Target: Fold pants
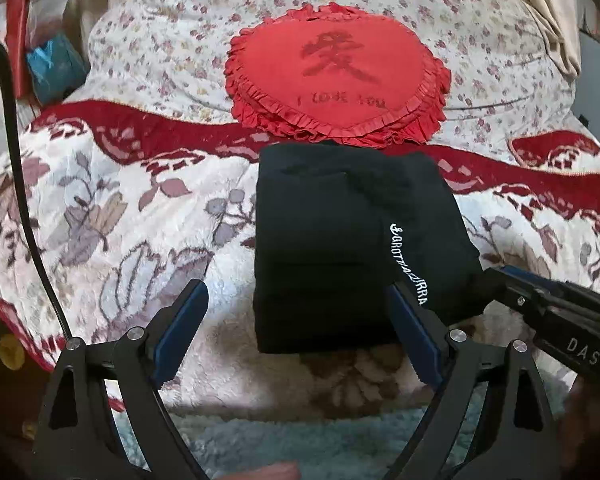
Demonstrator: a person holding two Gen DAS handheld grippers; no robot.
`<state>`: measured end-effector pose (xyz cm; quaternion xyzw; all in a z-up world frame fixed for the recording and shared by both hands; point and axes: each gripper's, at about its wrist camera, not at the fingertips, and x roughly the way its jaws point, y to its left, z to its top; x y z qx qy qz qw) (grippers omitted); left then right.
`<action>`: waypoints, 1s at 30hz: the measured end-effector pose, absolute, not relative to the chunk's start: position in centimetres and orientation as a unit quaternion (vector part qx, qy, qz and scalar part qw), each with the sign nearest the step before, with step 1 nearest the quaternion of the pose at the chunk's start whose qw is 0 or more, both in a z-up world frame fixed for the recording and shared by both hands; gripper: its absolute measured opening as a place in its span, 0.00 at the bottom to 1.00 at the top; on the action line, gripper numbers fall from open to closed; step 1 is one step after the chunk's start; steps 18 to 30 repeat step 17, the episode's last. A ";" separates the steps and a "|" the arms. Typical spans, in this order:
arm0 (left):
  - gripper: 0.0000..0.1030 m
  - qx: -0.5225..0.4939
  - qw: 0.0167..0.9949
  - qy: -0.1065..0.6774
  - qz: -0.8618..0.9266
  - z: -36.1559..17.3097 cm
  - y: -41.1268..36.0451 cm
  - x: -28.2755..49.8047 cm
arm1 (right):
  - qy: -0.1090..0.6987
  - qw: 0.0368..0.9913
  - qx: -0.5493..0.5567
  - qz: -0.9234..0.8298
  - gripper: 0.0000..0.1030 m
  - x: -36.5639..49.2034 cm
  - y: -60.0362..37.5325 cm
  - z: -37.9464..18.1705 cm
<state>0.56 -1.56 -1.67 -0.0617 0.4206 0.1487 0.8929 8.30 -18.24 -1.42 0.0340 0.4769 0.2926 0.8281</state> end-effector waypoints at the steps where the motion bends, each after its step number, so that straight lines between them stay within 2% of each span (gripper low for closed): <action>1: 0.88 -0.057 0.893 0.421 0.149 -1.7 -1.7 0.6 | 0.477 0.828 0.035 0.294 0.30 8.3 -18.2 -1.5; 6: 0.88 -0.051 0.898 0.418 0.127 -1.7 -2.2 0.6 | 0.476 0.827 0.036 0.295 0.30 8.3 -18.3 -1.4; 14: 0.88 -0.071 0.919 0.370 0.114 -0.7 -2.0 -0.2 | 0.476 0.828 0.037 0.295 0.30 8.3 -18.3 -1.4; 30: 0.88 -0.072 0.918 0.372 0.113 -0.6 -1.9 -0.2 | 0.476 0.828 0.035 0.295 0.30 8.3 -18.2 -1.4</action>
